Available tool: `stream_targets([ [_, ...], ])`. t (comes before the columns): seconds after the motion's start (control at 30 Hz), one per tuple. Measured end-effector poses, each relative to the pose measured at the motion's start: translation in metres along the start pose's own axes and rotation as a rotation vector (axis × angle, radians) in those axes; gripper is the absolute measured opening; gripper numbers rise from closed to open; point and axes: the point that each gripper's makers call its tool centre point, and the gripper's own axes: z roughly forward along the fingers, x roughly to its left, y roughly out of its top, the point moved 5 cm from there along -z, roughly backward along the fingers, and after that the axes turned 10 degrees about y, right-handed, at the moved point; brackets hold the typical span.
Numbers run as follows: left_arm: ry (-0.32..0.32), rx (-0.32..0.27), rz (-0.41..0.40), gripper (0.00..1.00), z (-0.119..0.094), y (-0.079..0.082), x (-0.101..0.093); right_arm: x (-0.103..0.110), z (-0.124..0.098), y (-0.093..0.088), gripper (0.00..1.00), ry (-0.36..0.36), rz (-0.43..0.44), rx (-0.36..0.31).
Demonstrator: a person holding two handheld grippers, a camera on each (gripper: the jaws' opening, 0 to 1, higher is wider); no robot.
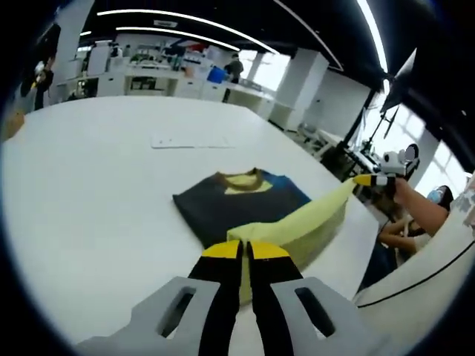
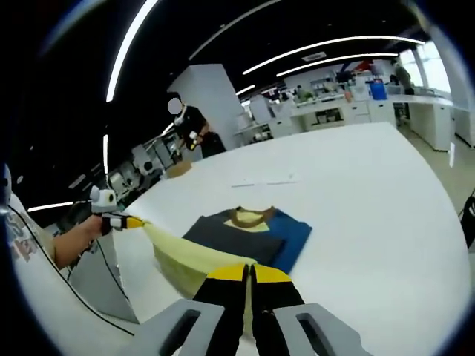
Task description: Fold the garment on the visible template until the final outline fits inside the template.
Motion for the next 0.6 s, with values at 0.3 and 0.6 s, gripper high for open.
stream_targets([
  [0.3, 0.006, -0.031, -0.016, 0.00, 0.011, 0.014, 0.004, -0.012, 0.003, 0.012, 0.00, -0.011, 0.004, -0.030],
  [0.6, 0.031, -0.044, -0.007, 0.00, 0.020, 0.024, 0.010, -0.018, 0.015, 0.031, 0.00, -0.006, -0.019, -0.045],
])
